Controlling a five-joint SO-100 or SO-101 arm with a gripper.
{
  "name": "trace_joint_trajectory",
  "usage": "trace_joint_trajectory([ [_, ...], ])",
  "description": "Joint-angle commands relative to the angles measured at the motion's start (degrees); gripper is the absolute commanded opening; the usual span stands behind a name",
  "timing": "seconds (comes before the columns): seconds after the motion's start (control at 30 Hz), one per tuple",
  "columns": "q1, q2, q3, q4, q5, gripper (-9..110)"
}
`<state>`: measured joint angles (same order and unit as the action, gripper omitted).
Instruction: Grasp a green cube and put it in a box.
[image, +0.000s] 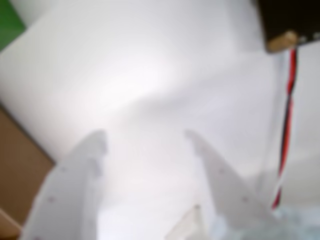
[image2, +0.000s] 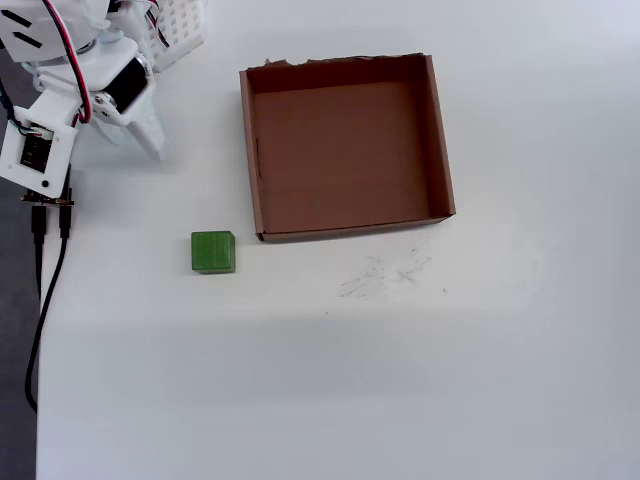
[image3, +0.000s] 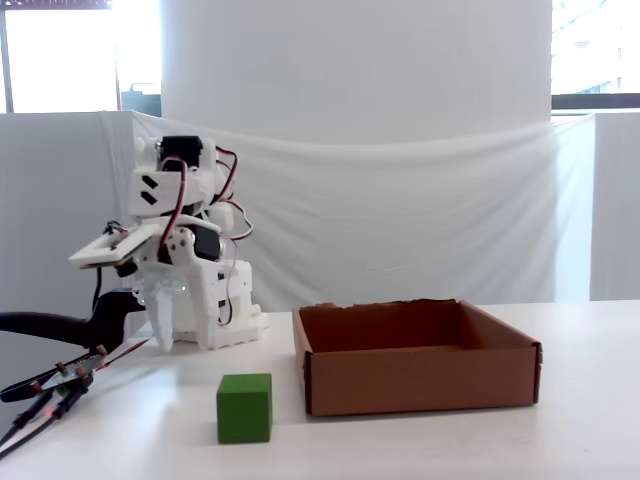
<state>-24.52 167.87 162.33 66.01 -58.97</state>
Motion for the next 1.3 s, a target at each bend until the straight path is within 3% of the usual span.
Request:
trace_joint_trajectory([
  [0.0,-2.64,-11.6,-12.83,-1.49,-2.11,20],
  [0.23,-4.13,-32.26,-33.22,-3.08,-4.31,25],
  [0.63,-3.6,-51.42,-48.69,-7.73,-7.38,35],
  [1.27,-9.67,-70.14,-52.47,-18.9,-6.77,32],
])
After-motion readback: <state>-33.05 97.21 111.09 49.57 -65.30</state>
